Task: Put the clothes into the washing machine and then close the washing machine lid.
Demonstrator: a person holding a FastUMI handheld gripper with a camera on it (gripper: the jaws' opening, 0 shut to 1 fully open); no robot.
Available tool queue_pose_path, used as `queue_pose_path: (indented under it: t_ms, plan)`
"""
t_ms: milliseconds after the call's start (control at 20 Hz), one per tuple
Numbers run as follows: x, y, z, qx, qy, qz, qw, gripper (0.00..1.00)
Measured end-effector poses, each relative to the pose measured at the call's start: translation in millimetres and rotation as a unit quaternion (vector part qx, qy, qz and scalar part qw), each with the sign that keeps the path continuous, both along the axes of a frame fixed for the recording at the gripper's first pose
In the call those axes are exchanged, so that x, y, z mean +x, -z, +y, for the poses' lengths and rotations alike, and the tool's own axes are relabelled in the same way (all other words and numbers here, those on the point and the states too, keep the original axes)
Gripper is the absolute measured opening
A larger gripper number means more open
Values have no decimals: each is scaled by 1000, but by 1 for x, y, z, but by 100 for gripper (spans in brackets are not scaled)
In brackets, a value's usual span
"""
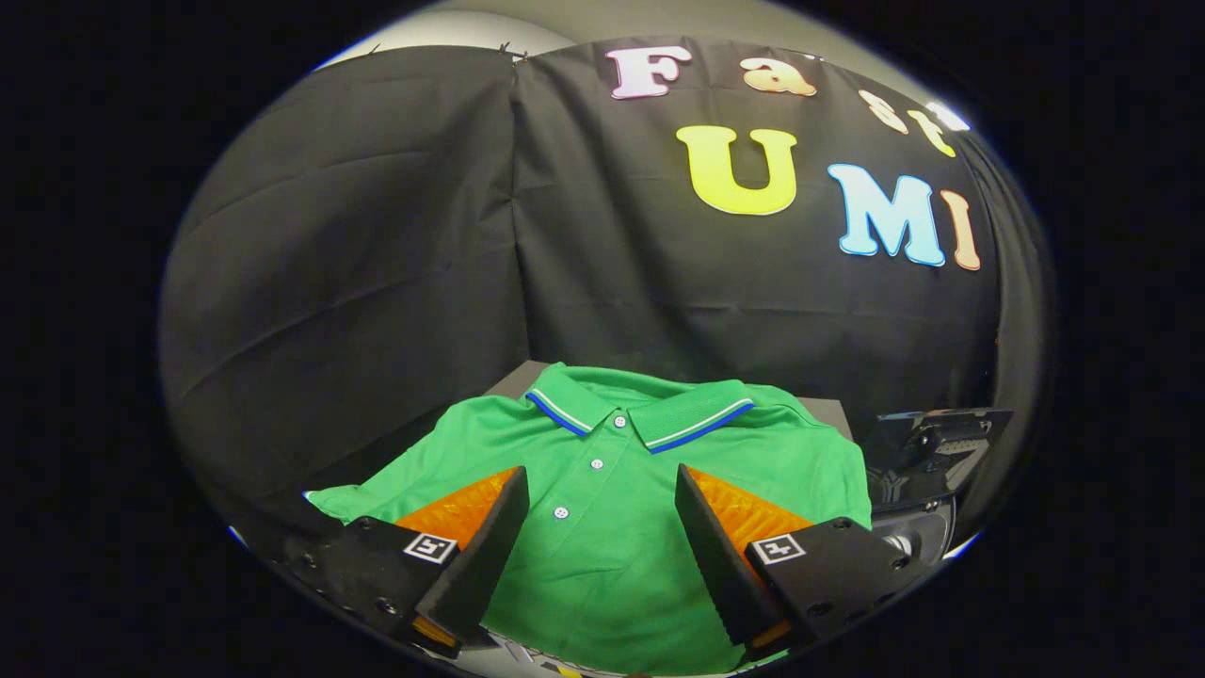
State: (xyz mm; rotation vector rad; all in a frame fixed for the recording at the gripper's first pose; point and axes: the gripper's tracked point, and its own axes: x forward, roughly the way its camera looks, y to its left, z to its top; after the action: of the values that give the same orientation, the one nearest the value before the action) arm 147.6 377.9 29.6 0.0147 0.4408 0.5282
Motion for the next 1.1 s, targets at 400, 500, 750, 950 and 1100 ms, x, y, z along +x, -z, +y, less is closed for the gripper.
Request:
queue_pose_path:
  t_ms: [400,500,750,950,1100]
  plan:
    - [16,20,24,-11,-9,62,998,96]
    - [14,33,27,-32,-20,87,996,96]
    - [14,37,31,-70,-37,72,994,96]
    - [15,34,36,-55,-28,76,995,68]
    - [14,31,38,-48,-25,78,995,32]
